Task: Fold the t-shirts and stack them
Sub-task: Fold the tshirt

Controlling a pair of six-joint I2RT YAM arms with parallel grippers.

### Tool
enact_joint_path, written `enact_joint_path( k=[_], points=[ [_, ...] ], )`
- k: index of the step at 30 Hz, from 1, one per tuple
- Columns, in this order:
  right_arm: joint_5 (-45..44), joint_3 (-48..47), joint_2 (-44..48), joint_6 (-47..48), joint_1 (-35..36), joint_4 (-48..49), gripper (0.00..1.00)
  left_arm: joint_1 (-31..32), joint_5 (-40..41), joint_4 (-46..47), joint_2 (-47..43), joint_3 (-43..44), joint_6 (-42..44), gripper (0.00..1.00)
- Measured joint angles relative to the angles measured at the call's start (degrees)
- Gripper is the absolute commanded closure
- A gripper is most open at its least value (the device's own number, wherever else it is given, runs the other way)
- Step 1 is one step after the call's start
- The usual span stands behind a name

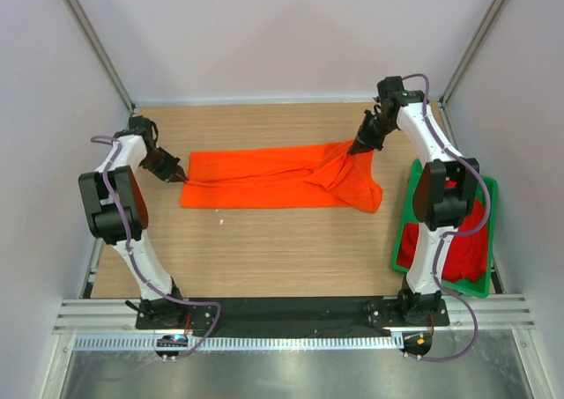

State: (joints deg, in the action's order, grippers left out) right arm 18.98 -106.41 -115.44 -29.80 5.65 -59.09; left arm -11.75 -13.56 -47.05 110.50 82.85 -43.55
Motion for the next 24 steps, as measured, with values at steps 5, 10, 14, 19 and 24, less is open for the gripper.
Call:
enact_joint_path(
  k=[5,10,14,19,24],
  points=[
    [0.0,-0.3,-0.2,0.0,-1.0,-0.2,0.99,0.0,0.0,-0.6,1.8,2.4,0.0,0.94],
    [0.0,-1.9,-1.1,-0.2,-1.7,-0.3,0.99,0.0,0.0,-0.8,3.6,4.2,0.0,0.94],
    [0.8,-3.3,-2.8,-0.6,-1.8,0.2,0.99,0.0,0.0,-1.5,5.4,6.2,0.1,0.93],
    [1.5,-3.7,-5.3,-1.1,-1.8,0.8,0.99,0.0,0.0,-1.6,7.6,7.2,0.1,0.88],
    [1.7,-4.3,-7.1,-1.9,-1.8,0.9,0.99,0.0,-0.1,-2.0,8.9,8.2,0.2,0.88]
  ],
)
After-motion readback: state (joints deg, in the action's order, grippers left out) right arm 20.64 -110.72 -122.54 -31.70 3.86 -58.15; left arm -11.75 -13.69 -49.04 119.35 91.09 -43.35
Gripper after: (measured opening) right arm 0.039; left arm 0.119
